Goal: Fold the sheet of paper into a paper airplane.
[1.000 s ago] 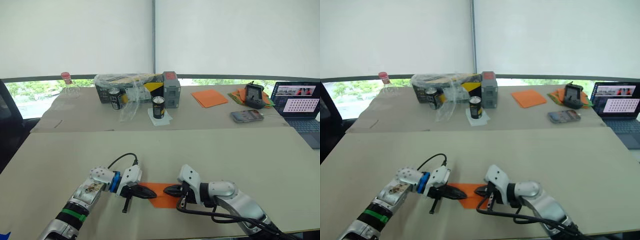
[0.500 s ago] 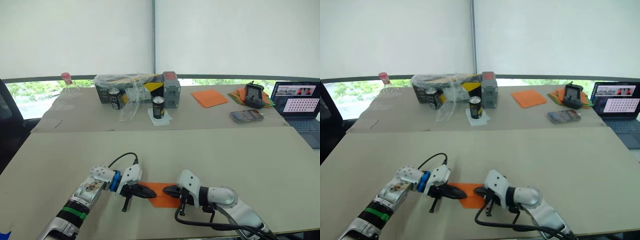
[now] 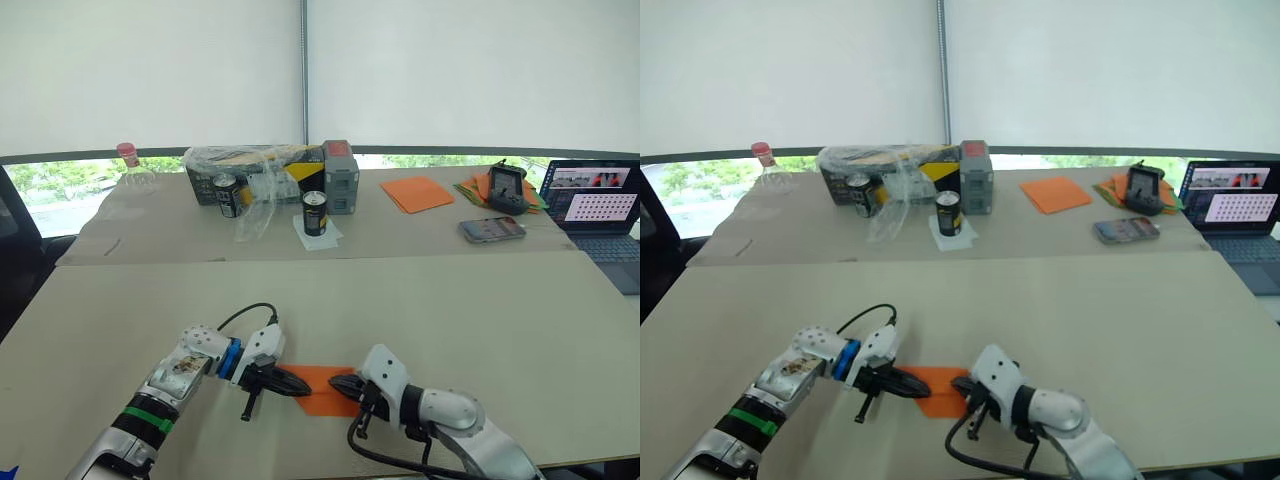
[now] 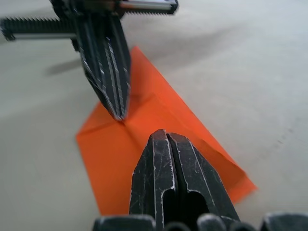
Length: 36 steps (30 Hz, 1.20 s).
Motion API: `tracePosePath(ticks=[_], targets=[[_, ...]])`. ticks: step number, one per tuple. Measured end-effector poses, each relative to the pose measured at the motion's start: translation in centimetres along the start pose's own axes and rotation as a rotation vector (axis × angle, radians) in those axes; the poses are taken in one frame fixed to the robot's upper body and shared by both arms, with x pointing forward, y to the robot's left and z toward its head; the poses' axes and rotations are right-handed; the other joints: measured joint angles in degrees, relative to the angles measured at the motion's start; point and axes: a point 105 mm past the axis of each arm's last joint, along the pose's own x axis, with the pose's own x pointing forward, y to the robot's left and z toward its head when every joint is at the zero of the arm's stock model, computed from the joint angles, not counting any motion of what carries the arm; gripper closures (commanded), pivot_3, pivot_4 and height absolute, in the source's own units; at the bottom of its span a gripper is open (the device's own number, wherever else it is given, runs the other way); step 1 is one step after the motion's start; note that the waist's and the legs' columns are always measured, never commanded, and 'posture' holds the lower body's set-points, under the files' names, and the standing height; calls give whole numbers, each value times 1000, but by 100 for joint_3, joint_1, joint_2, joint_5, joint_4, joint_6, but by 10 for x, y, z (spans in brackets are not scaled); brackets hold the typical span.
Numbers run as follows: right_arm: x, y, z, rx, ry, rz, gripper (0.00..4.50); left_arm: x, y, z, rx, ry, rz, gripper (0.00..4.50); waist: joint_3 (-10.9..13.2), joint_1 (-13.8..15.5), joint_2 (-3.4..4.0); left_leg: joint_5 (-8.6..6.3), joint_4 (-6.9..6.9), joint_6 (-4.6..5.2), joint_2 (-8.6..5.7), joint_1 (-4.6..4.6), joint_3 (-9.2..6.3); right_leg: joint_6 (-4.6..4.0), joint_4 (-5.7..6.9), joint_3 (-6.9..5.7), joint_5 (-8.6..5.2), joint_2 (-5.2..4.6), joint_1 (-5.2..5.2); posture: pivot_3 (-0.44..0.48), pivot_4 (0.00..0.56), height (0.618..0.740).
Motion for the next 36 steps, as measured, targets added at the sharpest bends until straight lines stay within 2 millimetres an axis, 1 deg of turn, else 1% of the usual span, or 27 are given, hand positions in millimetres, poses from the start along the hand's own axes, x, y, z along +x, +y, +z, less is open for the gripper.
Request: tracePosePath(ticks=[6, 10, 14, 22, 25, 32, 36], targets=[[4, 3, 3, 17, -22, -9, 4483, 0, 1, 2, -18, 8, -17, 4500, 11, 6, -14, 0, 0, 0, -3, -1, 1, 0, -2, 0, 0, -3, -1, 0, 150, 739], [5, 10, -3, 53, -7, 2, 4483, -1, 3, 2, -23, 15, -29, 4500, 12, 1, -15, 0, 0, 0, -3, -2, 1, -1, 0, 1, 0, -1, -4, 0, 150, 739], [8, 14, -2, 62, -13, 11, 4483, -1, 4, 3, -27, 19, -42, 4500, 12, 2, -15, 0, 0, 0, -3, -1, 1, -1, 1, 0, 0, 0, -4, 0, 150, 739], [10, 13, -7, 87, -6, -20, 4483, -1, 4, 3, -29, 23, -56, 4500, 12, 4, -15, 0, 1, 0, -4, 1, 1, -1, 3, 0, 0, 0, -1, 0, 150, 739], [9, 15, -13, 110, 6, -43, 4483, -1, 5, 4, -28, 23, -57, 4500, 11, 16, -15, 0, 1, 0, -3, 3, 1, 0, 3, 0, 0, -2, 3, 0, 150, 739], [0, 14, -19, 117, -2, -88, 4483, -1, 6, 4, -28, 24, -59, 4500, 7, 42, -21, 0, 4, 0, -7, 12, 1, 1, -1, 0, -1, -8, 17, 0, 150, 739], [-13, 12, -25, 118, 6, -116, 4483, -1, 7, 3, -31, 25, -64, 4500, 0, 62, -27, 0, 8, 0, -9, 13, 0, 9, -3, 0, -5, -13, 24, 0, 150, 739]])
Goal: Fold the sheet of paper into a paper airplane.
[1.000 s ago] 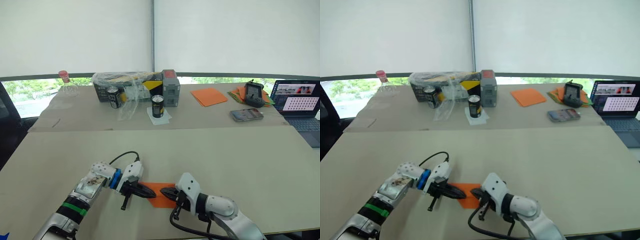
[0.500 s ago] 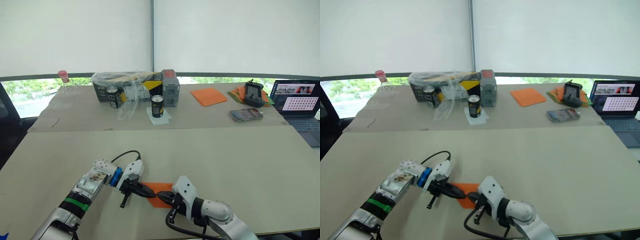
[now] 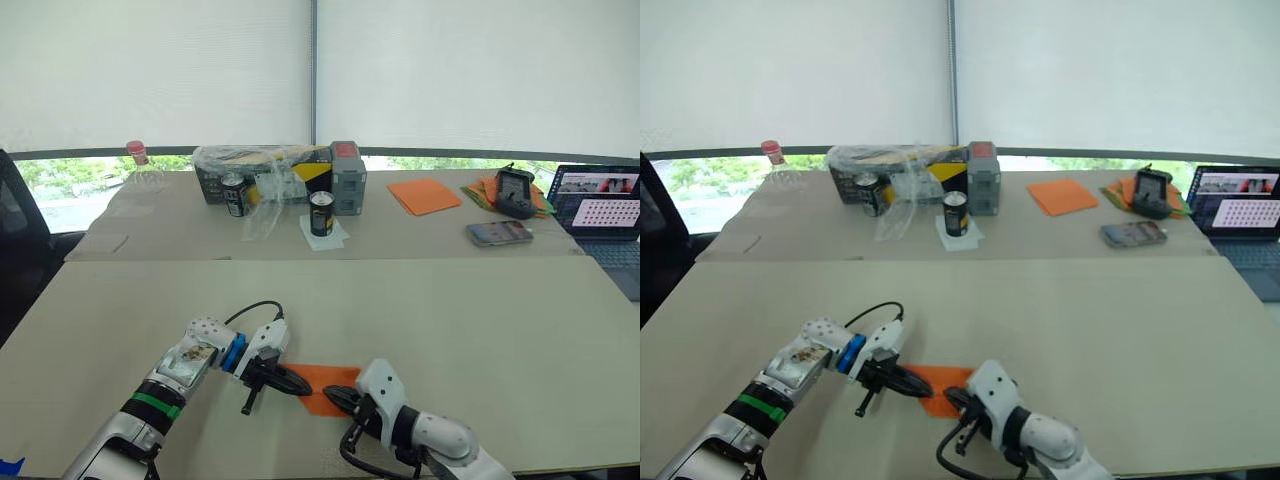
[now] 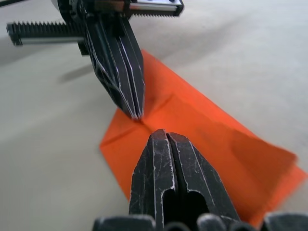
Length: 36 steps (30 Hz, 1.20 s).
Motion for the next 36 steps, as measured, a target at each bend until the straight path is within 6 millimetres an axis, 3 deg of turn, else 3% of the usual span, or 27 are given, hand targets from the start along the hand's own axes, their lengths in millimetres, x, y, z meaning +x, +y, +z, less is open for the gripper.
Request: tracePosePath(ticks=[20, 27, 32, 36], targets=[[-54, -38, -15, 109, 41, -204, 4483, 5, 3, -1, -6, -13, -8, 4500, -1, 120, -2, 0, 46, 0, -6, -20, 0, 49, 0, 4, -14, -12, 6, 0, 150, 739], [-68, -51, -7, 76, 16, -287, 4483, 5, 4, 0, -6, -22, -12, 4500, 4, 121, 6, 0, 47, 0, -11, -25, 3, 52, 0, 5, -16, -18, 3, 0, 150, 739], [-44, -32, 23, -78, -64, -156, 4483, 7, 5, 2, -8, -30, -17, 4500, 8, 118, 17, 0, 47, 1, -9, -25, 1, 53, 2, 2, -16, -10, 2, 0, 150, 739], [-16, -21, 18, -100, -49, -85, 4483, 8, 5, 3, -18, -35, -20, 4500, 9, 127, 17, 0, 47, 1, -18, -26, 2, 50, -1, 3, -15, -17, 0, 0, 150, 739]])
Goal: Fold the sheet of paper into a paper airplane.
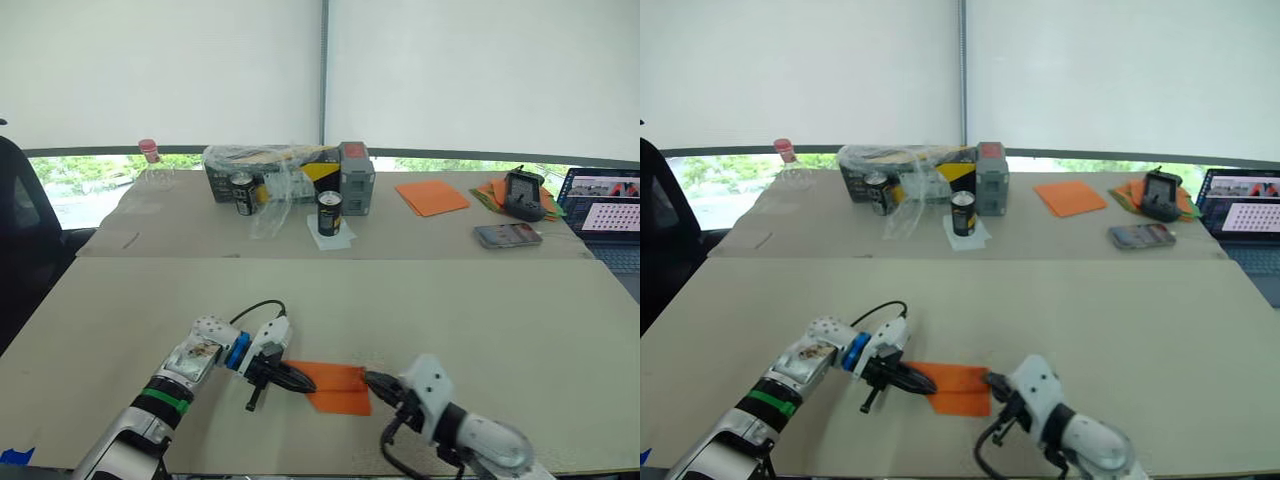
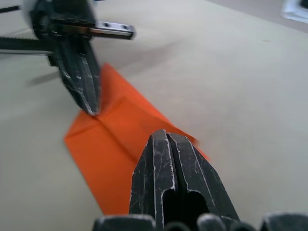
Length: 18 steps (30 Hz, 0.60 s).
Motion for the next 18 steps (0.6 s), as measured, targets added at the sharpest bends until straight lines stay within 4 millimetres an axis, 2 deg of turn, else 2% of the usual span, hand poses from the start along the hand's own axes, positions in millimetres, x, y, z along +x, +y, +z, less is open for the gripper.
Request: tracePosePath(ticks=[3, 12, 18], targets=[[8, 0, -10, 8, 30, -12, 4483, 0, 0, 0, -1, -1, -2, 4500, 0, -1, 0, 0, 0, 0, -6, 0, 1, -36, 0, 2, 21, -8, 0, 0, 150, 739], [12, -4, -17, 13, 51, -35, 4483, -1, 3, 3, -38, -47, 34, 4500, -1, -11, -2, 0, 0, 0, -1, 5, -1, -24, 3, 0, 15, -2, 1, 0, 150, 739], [17, 0, -14, 25, 36, -22, 4483, 14, 2, 30, -48, -178, 32, 4500, 19, -87, -38, 0, -1, 0, 17, 2, -3, -40, 7, 0, 24, 18, -6, 0, 150, 739]])
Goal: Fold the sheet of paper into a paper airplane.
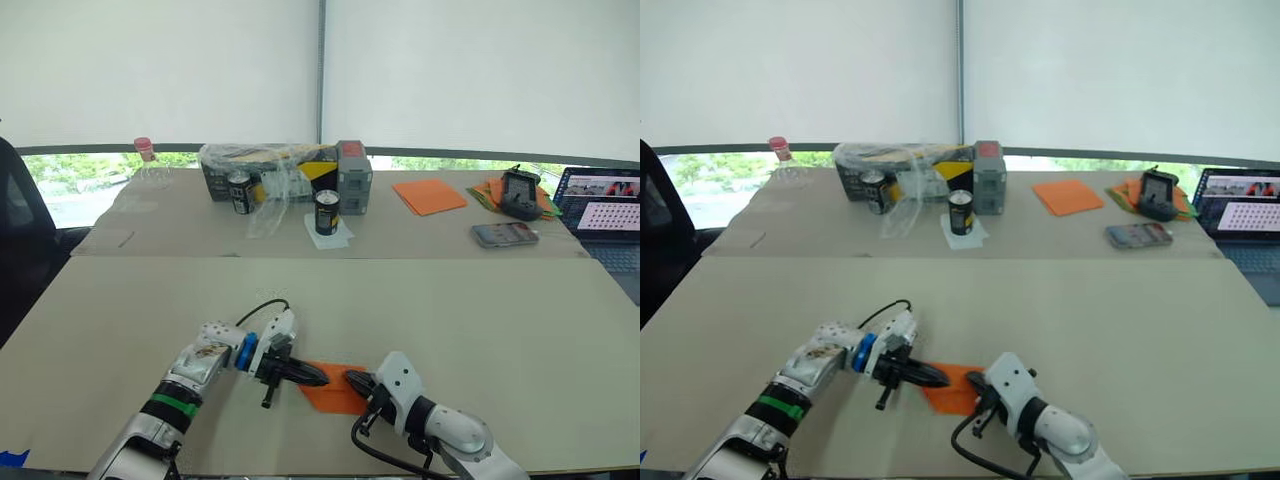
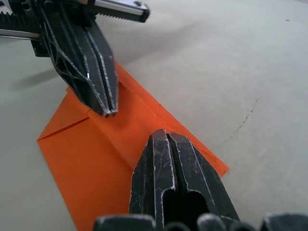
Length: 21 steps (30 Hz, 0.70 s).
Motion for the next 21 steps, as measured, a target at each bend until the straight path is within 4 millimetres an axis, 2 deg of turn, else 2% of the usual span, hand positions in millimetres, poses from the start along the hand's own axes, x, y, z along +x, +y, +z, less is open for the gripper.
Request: tracePosePath(ticks=[3, 8, 13, 21], targets=[[2, 2, 1, 10, -6, 2, 4483, 4, -1, 4, 29, 14, 3, 4500, 0, -61, 1, 0, -3, 0, 2, 0, 0, -2, 1, 1, 1, 4, -2, 0, 150, 739], [3, 2, 1, 12, -7, -1, 4483, 6, -2, -16, 83, 140, -6, 4500, 0, -69, 1, 0, -4, 0, 1, 1, 1, -4, 0, 2, 2, 3, -2, 0, 150, 739], [3, 1, 0, 14, -4, -6, 4483, 6, -1, -19, 137, 171, -8, 4500, -2, -68, 3, 0, -4, 0, 3, 6, 0, -5, 0, 2, 2, 3, 2, 0, 150, 739], [4, 0, -2, 19, 10, -7, 4483, 5, 2, -23, 117, 226, -24, 4500, -28, -66, 1, 0, -4, 0, 6, 17, 0, 15, 1, 0, -9, 11, 11, 0, 150, 739]])
